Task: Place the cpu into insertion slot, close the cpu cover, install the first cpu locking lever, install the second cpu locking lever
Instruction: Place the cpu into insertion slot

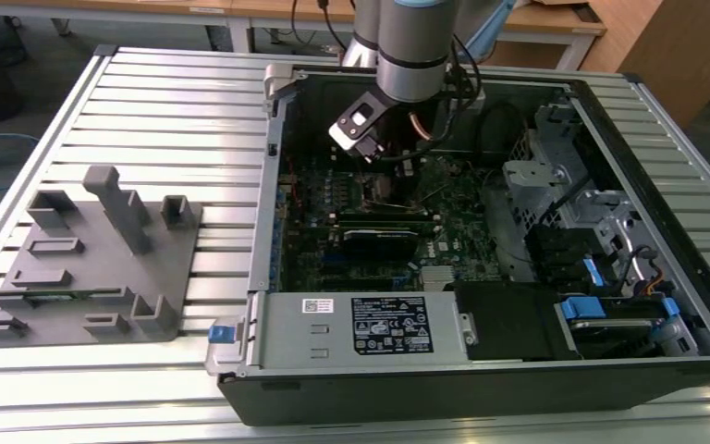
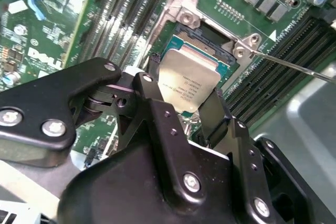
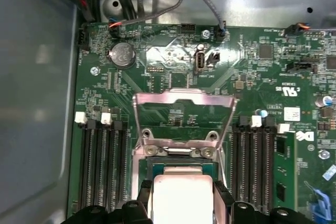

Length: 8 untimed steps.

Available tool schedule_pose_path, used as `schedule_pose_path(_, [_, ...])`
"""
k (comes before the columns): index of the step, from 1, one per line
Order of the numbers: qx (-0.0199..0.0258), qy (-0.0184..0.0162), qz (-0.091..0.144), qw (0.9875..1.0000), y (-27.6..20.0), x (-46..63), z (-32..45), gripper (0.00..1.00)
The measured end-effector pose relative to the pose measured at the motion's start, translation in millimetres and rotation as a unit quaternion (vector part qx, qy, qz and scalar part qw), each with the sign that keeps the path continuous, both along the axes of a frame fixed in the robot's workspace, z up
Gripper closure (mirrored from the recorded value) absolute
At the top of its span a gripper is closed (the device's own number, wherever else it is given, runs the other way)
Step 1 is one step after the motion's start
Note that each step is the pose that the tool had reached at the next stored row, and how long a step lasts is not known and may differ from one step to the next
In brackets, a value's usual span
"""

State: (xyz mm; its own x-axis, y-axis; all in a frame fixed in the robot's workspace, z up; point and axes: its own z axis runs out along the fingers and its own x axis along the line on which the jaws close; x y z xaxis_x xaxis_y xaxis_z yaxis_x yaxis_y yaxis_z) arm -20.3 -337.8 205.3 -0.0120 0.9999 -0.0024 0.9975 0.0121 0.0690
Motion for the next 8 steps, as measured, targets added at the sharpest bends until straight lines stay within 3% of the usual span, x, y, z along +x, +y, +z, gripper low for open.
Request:
schedule_pose_path(3, [0.0,0.0,0.0,1.0,4.2,0.0,-0.6,0.46])
schedule_pose_path(8, [0.0,0.0,-0.001,1.0,4.9,0.0,-5.0,0.46])
